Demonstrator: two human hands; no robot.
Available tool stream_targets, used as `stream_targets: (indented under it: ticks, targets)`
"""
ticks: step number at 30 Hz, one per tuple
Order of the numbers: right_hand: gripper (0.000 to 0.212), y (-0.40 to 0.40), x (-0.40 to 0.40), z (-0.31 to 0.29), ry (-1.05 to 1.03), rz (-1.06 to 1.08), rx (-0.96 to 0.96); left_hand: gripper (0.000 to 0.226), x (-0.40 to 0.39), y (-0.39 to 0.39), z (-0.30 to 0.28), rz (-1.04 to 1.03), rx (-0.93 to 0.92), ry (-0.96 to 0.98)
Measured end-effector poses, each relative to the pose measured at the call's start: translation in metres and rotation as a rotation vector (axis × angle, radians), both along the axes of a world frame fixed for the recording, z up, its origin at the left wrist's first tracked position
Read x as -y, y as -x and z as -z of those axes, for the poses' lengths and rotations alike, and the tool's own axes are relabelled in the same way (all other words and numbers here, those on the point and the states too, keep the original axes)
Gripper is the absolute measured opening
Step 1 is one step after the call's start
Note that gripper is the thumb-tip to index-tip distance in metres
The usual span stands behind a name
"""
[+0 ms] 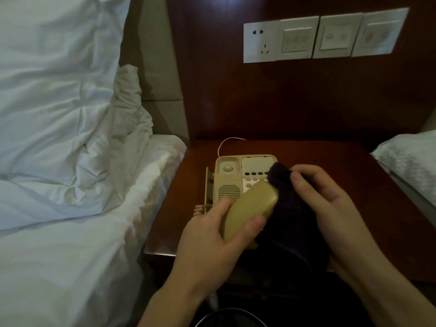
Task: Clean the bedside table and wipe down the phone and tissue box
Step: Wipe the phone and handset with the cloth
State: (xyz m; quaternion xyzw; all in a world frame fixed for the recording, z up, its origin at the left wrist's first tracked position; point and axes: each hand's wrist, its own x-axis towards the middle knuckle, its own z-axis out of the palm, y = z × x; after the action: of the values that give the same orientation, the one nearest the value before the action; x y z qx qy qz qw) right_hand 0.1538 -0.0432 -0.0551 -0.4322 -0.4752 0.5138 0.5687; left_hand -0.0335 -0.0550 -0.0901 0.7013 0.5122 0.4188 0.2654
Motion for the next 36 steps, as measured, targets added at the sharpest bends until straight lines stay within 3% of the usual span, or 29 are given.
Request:
stream_targets:
  ticks: [5,10,15,20,26,31,36]
  targets:
    - [0.028,0.001,0.006,-0.003,-0.025,-0.163,0.136,0.060,0.003,0.002,-0.002,0.031,-0.065,-0.039]
    - [0.021,0.006,0.014,-0.007,-0.050,-0.241,0.364,0.060,0.009,0.004,-0.008,0.106,-0.332,-0.159]
    - [0.025,0.008,0.007,-0.005,0.228,-0.134,0.074,0.052,0.011,-0.001,0.001,0.071,-0.328,-0.269]
    - [0.017,0.008,0.000,0.005,0.270,-0.176,0.141,0.060,0.008,-0.001,-0.001,0.060,-0.288,-0.137]
    - [0.026,0.012,0.017,-0.001,0.093,-0.166,-0.012,0.045,0.010,-0.001,-0.002,0.113,-0.221,-0.120]
    - [0.031,0.003,0.007,0.000,0.311,-0.127,-0.057,0.032,0.015,-0.006,-0.005,0.134,-0.297,-0.151]
    - [0.029,0.016,-0.002,0.009,0.324,-0.079,-0.122,0.043,0.009,-0.005,-0.003,0.098,-0.036,0.004]
